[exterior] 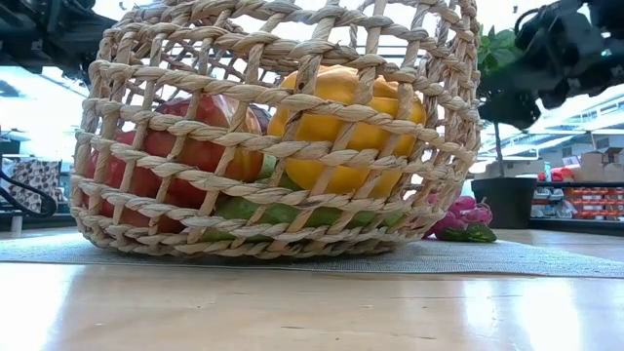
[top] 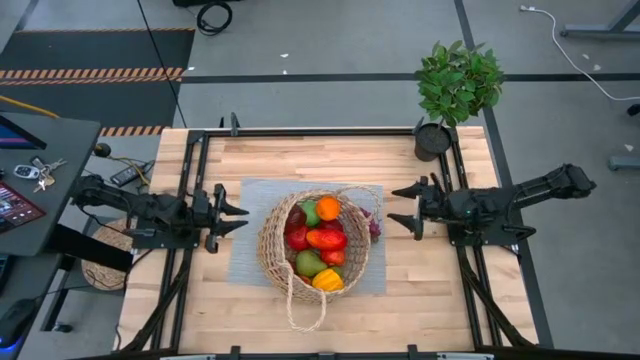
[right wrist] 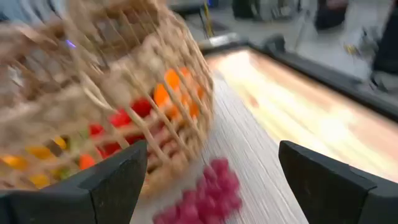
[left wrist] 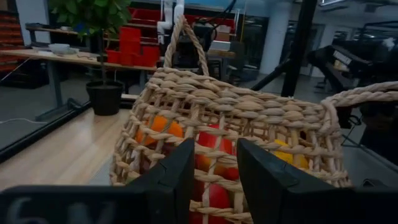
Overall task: Build produce basket
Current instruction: Put the grapes into the basket, then return to Home Position
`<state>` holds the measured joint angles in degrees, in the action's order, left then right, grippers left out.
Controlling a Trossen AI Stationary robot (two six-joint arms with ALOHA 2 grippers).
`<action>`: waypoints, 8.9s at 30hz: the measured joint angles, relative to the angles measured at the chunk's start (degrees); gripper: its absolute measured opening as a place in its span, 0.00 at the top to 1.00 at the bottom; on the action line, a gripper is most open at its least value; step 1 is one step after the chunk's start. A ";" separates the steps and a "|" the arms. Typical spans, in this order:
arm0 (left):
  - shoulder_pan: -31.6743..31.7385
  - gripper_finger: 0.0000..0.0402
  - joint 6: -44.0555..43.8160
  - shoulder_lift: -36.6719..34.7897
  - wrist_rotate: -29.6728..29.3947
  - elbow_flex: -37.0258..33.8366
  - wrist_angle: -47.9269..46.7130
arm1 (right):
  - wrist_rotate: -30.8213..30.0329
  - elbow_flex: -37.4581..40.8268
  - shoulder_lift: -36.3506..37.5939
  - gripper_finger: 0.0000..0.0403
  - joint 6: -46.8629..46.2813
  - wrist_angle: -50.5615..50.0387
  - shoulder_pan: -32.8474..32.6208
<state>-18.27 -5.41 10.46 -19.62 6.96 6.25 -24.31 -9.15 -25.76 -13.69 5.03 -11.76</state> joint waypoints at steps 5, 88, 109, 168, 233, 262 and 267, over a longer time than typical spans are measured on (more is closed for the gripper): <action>0.03 0.69 0.09 0.02 -0.11 0.00 -1.01 | -1.44 -1.28 -7.69 0.09 -4.82 -3.09 -0.49; 0.15 0.69 1.64 0.00 -1.81 -6.45 7.65 | -13.31 -1.24 -67.88 0.63 24.01 64.42 7.65; 0.15 0.67 1.63 0.02 -1.81 -6.45 7.61 | -39.83 -10.41 -54.35 0.65 75.70 84.33 1.27; 0.15 0.66 1.64 0.01 -1.81 -6.45 7.62 | -13.21 -61.41 -38.37 0.70 34.54 4.99 -9.66; 0.16 0.63 1.62 0.01 -1.81 -6.45 7.43 | 13.53 -89.41 -68.32 0.31 17.23 -60.08 -3.48; 0.15 0.63 1.63 0.02 -1.81 -6.47 7.43 | 15.07 -42.89 -21.62 0.23 11.74 -30.35 -4.31; 0.14 0.64 1.62 0.02 -1.81 -6.47 7.44 | 15.10 -32.44 -11.59 0.23 11.78 -22.34 -4.29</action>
<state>-18.13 -3.79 10.48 -21.43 0.49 13.69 -9.21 -41.59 -37.36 -1.91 -17.31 -16.05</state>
